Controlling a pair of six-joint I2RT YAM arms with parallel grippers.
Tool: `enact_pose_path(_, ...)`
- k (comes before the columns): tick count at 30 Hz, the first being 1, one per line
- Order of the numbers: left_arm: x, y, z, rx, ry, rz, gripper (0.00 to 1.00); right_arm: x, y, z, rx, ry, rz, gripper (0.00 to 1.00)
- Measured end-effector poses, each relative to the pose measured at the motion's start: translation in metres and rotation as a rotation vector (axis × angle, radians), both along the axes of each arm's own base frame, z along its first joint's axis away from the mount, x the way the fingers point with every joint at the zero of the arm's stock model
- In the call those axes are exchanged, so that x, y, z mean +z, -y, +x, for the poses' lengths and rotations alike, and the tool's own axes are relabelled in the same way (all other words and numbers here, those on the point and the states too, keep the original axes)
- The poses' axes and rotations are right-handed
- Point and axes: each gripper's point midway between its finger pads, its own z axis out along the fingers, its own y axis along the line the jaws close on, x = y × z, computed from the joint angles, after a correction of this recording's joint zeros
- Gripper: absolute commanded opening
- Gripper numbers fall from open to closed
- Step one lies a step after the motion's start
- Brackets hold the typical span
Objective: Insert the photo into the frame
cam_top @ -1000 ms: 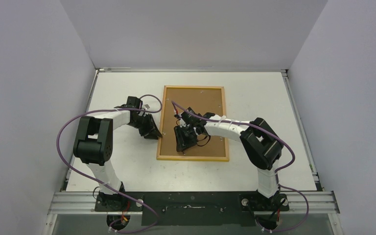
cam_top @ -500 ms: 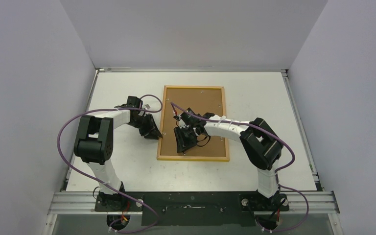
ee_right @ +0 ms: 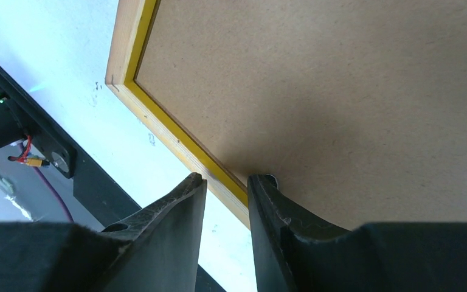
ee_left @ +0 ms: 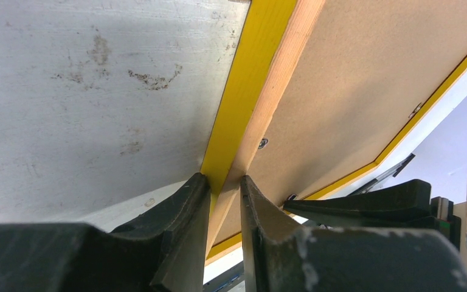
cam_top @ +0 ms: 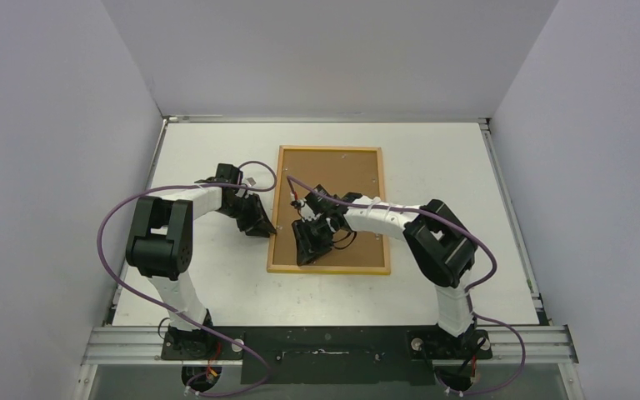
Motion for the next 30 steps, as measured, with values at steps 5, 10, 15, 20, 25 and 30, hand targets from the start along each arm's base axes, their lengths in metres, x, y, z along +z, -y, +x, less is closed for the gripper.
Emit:
enact_pose_path(5, 0.0, 0.0, 0.0, -0.001, 0.0, -0.001, 0.21, -0.001, -0.001, -0.003, 0.008, -0.016, 0.004, 0.34)
enact_pose_path(10, 0.0, 0.0, 0.0, -0.001, 0.0, -0.001, 0.2, 0.0, -0.001, -0.002, 0.005, -0.013, 0.006, 0.39)
enact_pose_path(15, 0.0, 0.0, 0.0, 0.0, 0.0, -0.002, 0.2, 0.005, 0.0, 0.007, -0.02, 0.047, 0.006, 0.46)
enact_pose_path(20, 0.0, 0.0, 0.0, 0.0, 0.0, -0.002, 0.2, 0.01, 0.006, 0.023, -0.074, 0.124, -0.028, 0.48)
enact_pose_path(25, 0.0, 0.0, 0.0, -0.001, 0.0, -0.002, 0.2, 0.002, 0.013, 0.021, -0.087, 0.117, -0.053, 0.48)
enact_pose_path(30, 0.0, 0.0, 0.0, 0.0, 0.0, -0.002, 0.2, 0.002, 0.013, 0.021, -0.087, 0.111, -0.051, 0.47)
